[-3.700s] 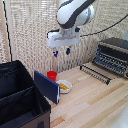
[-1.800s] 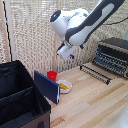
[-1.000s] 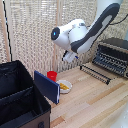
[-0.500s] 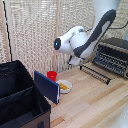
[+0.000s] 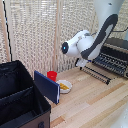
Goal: Gently stretch your hand towards the oven tray's handle, obtaining a firm grip, and draw it cautiously out of the oven. Transition your grip to the hot dog bowl, gingerly seizing the edge, and elevate it from the surface. Hover the bowl over the tray, delicately lower it, and temper your grip, establishing the bowl's equilibrium.
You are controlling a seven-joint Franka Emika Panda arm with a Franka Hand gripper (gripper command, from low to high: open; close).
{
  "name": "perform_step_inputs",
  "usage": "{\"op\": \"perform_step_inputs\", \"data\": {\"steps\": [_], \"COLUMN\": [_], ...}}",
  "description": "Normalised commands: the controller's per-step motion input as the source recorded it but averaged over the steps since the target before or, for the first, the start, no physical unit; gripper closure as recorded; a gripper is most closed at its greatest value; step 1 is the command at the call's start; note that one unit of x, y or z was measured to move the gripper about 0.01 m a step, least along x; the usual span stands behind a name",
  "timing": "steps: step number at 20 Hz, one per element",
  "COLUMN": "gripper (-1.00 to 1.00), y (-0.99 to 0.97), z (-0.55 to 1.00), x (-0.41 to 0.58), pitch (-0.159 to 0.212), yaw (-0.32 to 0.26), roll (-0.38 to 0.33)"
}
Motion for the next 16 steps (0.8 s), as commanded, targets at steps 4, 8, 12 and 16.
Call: {"op": "perform_step_inputs", "data": {"steps": [4, 8, 12, 16], "gripper": [-1.0, -1.0, -1.0, -1.0], "y": [-0.51, -0.61, -0.67, -0.63], "z": [-0.04, -0.08, -0.06, -0.06], "x": [0.0, 0.0, 0.0, 0.013], "pitch": [0.013, 0.016, 0.002, 0.0], "yaw": [0.226, 0.218, 0.137, 0.058], "roll": [-0.027, -0.008, -0.027, -0.041]}}
